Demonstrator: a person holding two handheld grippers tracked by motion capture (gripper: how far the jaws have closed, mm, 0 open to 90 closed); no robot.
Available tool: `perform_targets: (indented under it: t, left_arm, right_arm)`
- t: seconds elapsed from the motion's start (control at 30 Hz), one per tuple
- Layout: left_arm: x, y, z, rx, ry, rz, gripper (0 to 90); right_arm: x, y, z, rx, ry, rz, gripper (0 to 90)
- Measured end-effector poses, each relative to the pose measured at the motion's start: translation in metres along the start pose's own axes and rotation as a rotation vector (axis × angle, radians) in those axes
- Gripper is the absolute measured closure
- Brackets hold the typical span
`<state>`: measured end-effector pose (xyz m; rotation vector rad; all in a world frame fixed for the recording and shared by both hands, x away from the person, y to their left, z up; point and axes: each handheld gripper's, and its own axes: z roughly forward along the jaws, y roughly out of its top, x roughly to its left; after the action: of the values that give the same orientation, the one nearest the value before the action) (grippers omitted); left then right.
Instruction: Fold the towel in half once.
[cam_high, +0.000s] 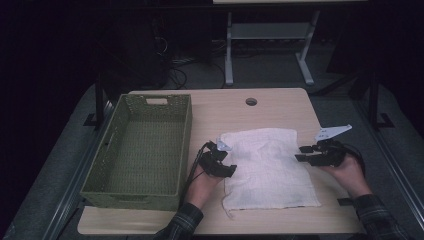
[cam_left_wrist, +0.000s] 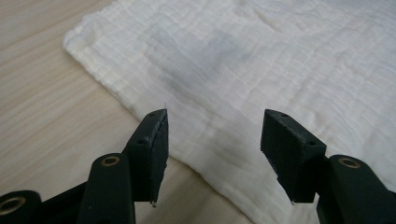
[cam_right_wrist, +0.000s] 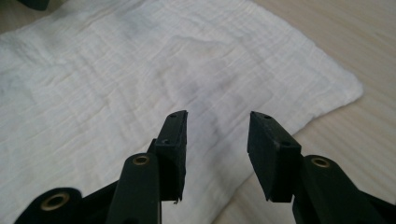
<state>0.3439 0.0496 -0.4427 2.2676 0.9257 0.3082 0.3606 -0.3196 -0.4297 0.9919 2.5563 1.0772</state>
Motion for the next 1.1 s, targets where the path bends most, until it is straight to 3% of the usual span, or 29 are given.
perform_targets:
  t: [0.23,0.47,0.7,0.9,1.1]
  left_arm:
    - [0.014,0.015,0.009,-0.014,0.030,-0.025,42.0]
    - [0.034,0.034,0.021,-0.043,0.092,-0.049,43.9]
    - [0.059,0.046,0.034,-0.034,0.150,-0.072,46.6]
    - [0.080,0.048,0.044,-0.037,0.160,-0.145,48.3]
    - [0.087,0.045,0.056,-0.015,0.177,-0.166,48.9]
  right_arm:
    - [-0.013,0.013,0.006,-0.009,-0.014,0.005,56.1]
    - [-0.026,0.019,0.012,-0.019,-0.027,0.014,55.7]
    - [-0.037,0.024,0.018,-0.020,-0.030,0.006,54.6]
    - [-0.050,0.034,0.028,-0.016,-0.044,0.023,54.1]
    - [-0.066,0.043,0.041,-0.004,-0.080,0.046,56.3]
